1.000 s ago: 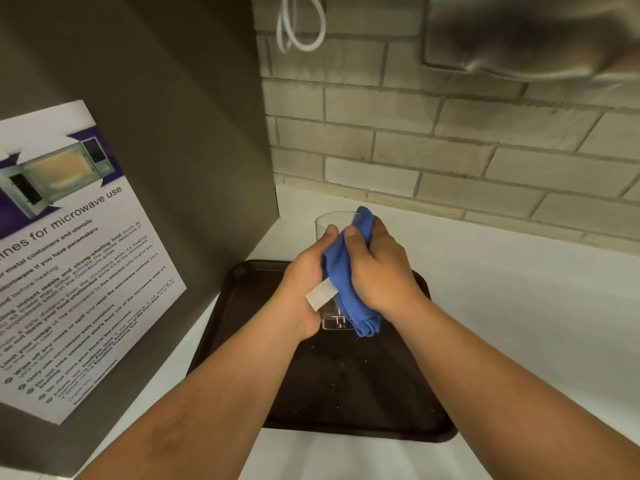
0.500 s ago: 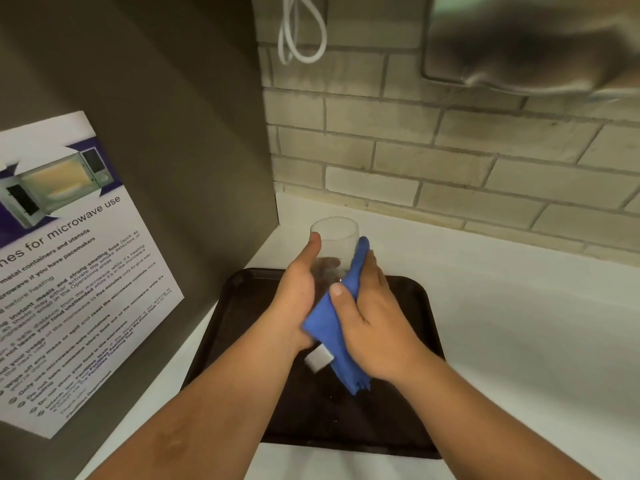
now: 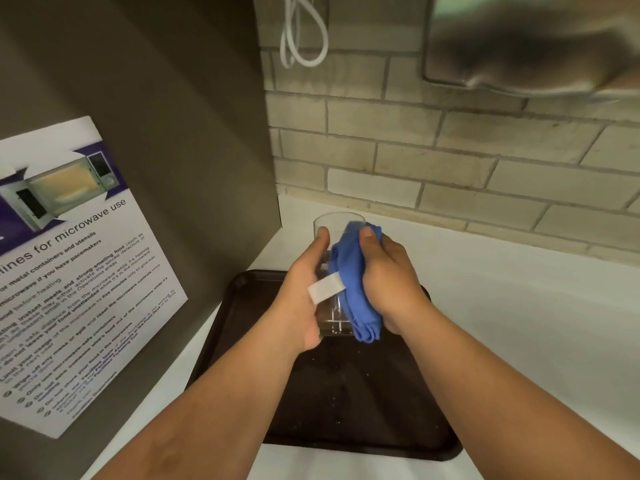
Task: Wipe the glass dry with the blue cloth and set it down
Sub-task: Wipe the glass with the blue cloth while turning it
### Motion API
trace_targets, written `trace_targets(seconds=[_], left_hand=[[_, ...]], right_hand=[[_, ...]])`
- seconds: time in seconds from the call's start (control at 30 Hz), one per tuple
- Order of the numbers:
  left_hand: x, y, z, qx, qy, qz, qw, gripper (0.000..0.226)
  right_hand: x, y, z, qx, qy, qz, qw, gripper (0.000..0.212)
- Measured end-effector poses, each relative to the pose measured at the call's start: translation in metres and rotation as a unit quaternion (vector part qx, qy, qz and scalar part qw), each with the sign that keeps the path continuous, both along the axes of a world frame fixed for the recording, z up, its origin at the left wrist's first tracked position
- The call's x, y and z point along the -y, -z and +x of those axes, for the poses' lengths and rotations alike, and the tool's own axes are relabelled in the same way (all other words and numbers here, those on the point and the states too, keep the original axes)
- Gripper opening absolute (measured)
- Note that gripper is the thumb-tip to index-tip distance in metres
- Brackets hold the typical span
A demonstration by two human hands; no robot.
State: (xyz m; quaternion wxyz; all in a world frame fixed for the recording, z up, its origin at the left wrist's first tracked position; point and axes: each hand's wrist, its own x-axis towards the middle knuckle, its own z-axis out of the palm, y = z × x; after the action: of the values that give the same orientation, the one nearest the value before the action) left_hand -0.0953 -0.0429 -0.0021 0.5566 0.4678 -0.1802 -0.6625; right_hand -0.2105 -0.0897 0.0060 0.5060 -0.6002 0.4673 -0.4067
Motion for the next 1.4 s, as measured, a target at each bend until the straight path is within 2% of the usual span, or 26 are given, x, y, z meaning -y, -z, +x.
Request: trace_targets(seconds=[0.07, 0.1, 0.2, 0.3, 0.37, 0.43, 0.5, 0.53, 0.57, 0.67, 0.77, 0.8, 0.87, 0.93, 1.0, 1.07, 1.13, 1.2, 1.27, 1.33, 1.4], left_hand=[[0.0, 0.001, 0.003, -0.027, 0.017, 0.022, 0.999, 0.084], [0.001, 0.001, 0.004, -0.037, 0.016, 0.032, 0.999, 0.085], [0.006, 0.002, 0.004, -0.014, -0.014, 0.058, 0.998, 0.085], [0.007, 0.003, 0.003, 0.039, -0.022, 0.044, 0.998, 0.084], [0.005, -0.002, 0.002, 0.007, 0.009, 0.024, 1.0, 0.084], [0.003, -0.006, 0.005, -0.01, 0.025, 0.003, 1.0, 0.086], [0.002, -0.01, 0.007, -0.017, 0.019, 0.003, 1.0, 0.088], [0.002, -0.012, 0.008, -0.018, 0.012, 0.005, 1.0, 0.088], [0.002, -0.013, 0.01, -0.015, 0.0, 0.011, 1.0, 0.088], [0.006, -0.008, 0.015, 0.037, -0.032, 0.019, 0.999, 0.081], [0.002, -0.004, 0.012, 0.057, -0.017, 0.011, 0.998, 0.075], [0.0, -0.004, 0.01, 0.041, -0.002, 0.008, 0.999, 0.079], [-0.003, -0.007, 0.007, 0.02, 0.016, -0.006, 1.0, 0.085], [-0.001, -0.004, 0.007, 0.005, 0.014, -0.022, 1.0, 0.082], [0.002, -0.001, 0.01, -0.012, 0.001, -0.026, 1.0, 0.079], [0.006, 0.002, 0.013, -0.013, -0.027, -0.012, 0.999, 0.076], [0.008, 0.005, 0.018, 0.023, -0.048, -0.002, 0.999, 0.075], [0.006, 0.008, 0.021, 0.046, -0.039, -0.016, 0.998, 0.077], [0.002, 0.009, 0.02, 0.011, 0.001, -0.028, 1.0, 0.077], [0.001, 0.009, 0.017, -0.014, 0.039, -0.05, 0.998, 0.078], [0.002, 0.006, 0.015, -0.025, 0.049, -0.065, 0.996, 0.081]], right_hand=[[-0.005, -0.002, -0.009, 0.027, -0.017, 0.073, 0.997, 0.042], [-0.01, -0.001, -0.014, 0.007, -0.032, 0.076, 0.997, 0.042], [-0.031, 0.014, -0.02, -0.092, -0.095, -0.036, 0.991, 0.032], [-0.044, 0.019, -0.009, -0.154, -0.11, -0.139, 0.972, 0.059], [-0.034, 0.011, 0.0, -0.136, -0.061, -0.144, 0.978, 0.058], [-0.015, -0.003, 0.004, -0.089, -0.011, -0.077, 0.993, 0.043], [-0.003, -0.01, 0.0, 0.026, 0.017, 0.023, 0.999, 0.041], [-0.007, -0.009, -0.003, 0.05, 0.007, 0.067, 0.996, 0.043], [-0.015, -0.006, -0.006, 0.033, -0.011, 0.08, 0.996, 0.043], [-0.044, 0.016, -0.009, -0.094, -0.082, -0.057, 0.991, 0.035], [-0.043, 0.014, -0.004, -0.076, -0.102, -0.128, 0.984, 0.042], [-0.036, 0.009, -0.001, -0.069, -0.077, -0.125, 0.987, 0.038], [-0.018, -0.005, 0.002, -0.032, -0.01, -0.058, 0.998, 0.028], [-0.004, -0.016, 0.001, 0.037, 0.021, 0.04, 0.998, 0.039], [-0.01, -0.018, 0.002, 0.037, 0.018, 0.08, 0.996, 0.043], [-0.024, -0.004, 0.004, -0.039, -0.01, 0.034, 0.999, 0.035], [-0.046, 0.012, 0.004, -0.103, -0.068, -0.074, 0.99, 0.029], [-0.054, 0.016, 0.006, -0.108, -0.1, -0.141, 0.979, 0.051], [-0.044, 0.004, 0.008, -0.105, -0.069, -0.142, 0.982, 0.053], [-0.026, -0.012, 0.007, -0.075, -0.013, -0.087, 0.993, 0.038], [-0.011, -0.02, 0.005, -0.044, 0.01, -0.048, 0.998, 0.037]])
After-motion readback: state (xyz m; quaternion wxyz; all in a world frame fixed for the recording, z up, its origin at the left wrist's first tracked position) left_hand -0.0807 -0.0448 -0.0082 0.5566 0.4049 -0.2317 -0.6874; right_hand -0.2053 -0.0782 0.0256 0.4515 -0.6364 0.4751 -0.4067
